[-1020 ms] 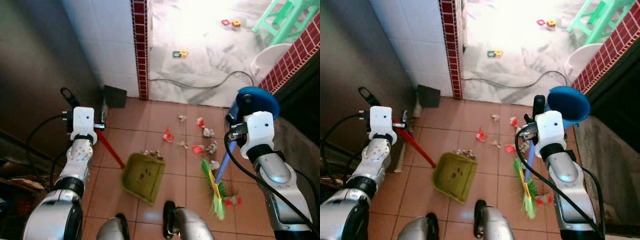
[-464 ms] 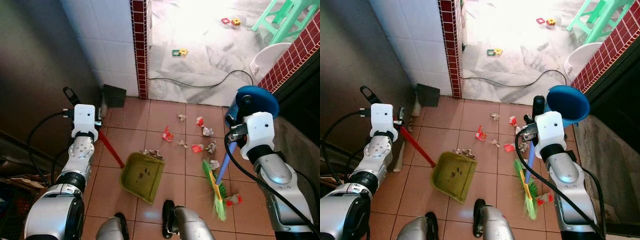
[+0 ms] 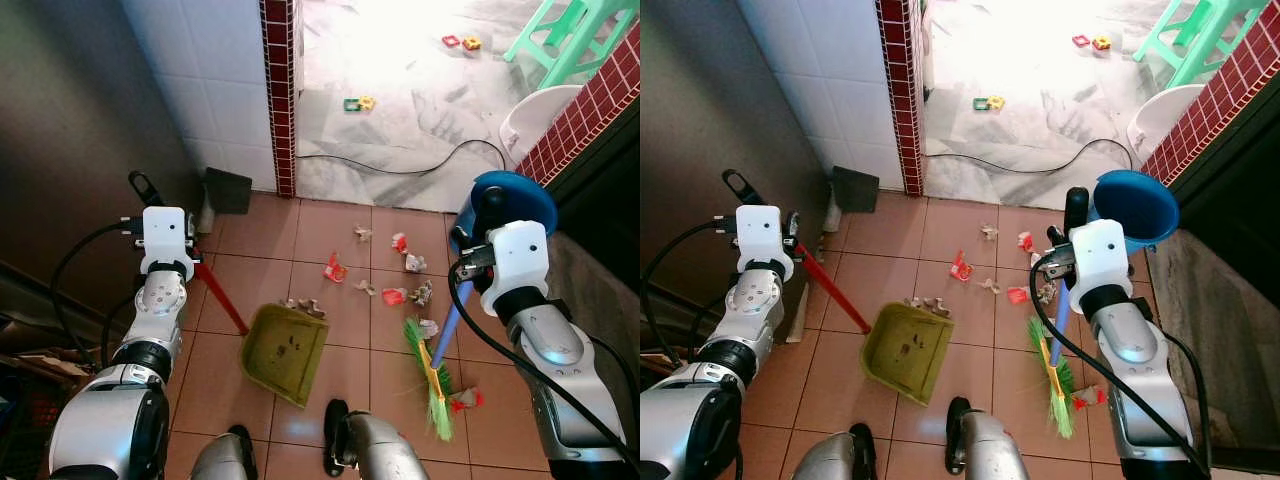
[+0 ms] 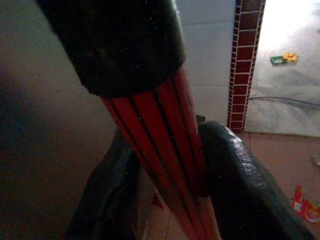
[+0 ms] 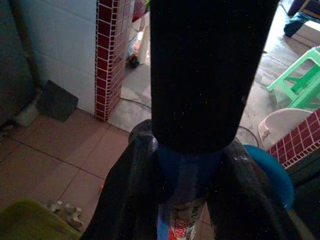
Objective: Sweep floor
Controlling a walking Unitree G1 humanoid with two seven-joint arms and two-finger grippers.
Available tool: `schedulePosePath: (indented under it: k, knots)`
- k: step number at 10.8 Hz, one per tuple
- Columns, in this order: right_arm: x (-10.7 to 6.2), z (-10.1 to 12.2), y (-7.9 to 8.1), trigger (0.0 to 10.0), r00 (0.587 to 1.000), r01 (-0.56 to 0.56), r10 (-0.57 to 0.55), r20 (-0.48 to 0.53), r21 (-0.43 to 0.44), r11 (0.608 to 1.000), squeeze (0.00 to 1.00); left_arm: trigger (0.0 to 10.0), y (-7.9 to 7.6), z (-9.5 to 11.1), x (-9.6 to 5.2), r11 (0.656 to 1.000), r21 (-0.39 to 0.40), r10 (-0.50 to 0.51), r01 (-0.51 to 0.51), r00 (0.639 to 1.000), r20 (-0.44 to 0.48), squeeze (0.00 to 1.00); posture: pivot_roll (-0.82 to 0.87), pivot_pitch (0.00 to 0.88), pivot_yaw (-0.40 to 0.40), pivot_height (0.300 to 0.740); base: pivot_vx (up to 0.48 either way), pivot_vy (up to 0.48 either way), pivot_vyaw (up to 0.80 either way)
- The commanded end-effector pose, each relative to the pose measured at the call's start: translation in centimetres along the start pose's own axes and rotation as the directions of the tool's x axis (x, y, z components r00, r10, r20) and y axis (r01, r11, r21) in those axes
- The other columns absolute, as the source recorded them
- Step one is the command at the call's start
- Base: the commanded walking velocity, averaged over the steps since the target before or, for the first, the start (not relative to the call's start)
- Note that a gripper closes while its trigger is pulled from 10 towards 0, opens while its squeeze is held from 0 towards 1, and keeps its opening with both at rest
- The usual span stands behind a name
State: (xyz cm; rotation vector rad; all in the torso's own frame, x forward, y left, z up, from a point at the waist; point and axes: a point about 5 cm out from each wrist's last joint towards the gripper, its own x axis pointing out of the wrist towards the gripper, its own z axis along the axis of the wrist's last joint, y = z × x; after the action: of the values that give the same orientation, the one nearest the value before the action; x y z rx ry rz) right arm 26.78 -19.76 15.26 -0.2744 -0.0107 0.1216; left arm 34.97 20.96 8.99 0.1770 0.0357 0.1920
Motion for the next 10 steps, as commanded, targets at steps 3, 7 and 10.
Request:
schedulePosePath:
  k: [3,7,10]
  knots:
    - [0.1,0.6,-0.2,10.0,1.000,0.004,-0.004,0.016,-0.026,1.000,0.00,0.0,0.3,-0.3,-0.1,1.000,0.017,0.019,-0.019,1.000,-0.014,0.00,-0.27,0.254,-0.046,0.740,0.000,0.000,0.00]
    - [0.8,0.6,0.5,10.0,0.999,-0.009,0.009,0.032,-0.014,1.000,0.00,0.0,0.3,-0.6,-0.2,0.999,0.027,0.024,-0.023,1.000,-0.021,0.00,-0.24,0.238,-0.037,0.740,0.000,0.000,0.00]
    - [1.7,0.8,1.3,10.0,0.998,-0.018,0.017,0.055,0.007,1.000,0.00,0.0,0.1,-0.4,0.0,0.999,0.000,0.039,-0.039,0.999,-0.038,0.00,-0.21,0.212,-0.020,0.740,0.000,0.000,0.00]
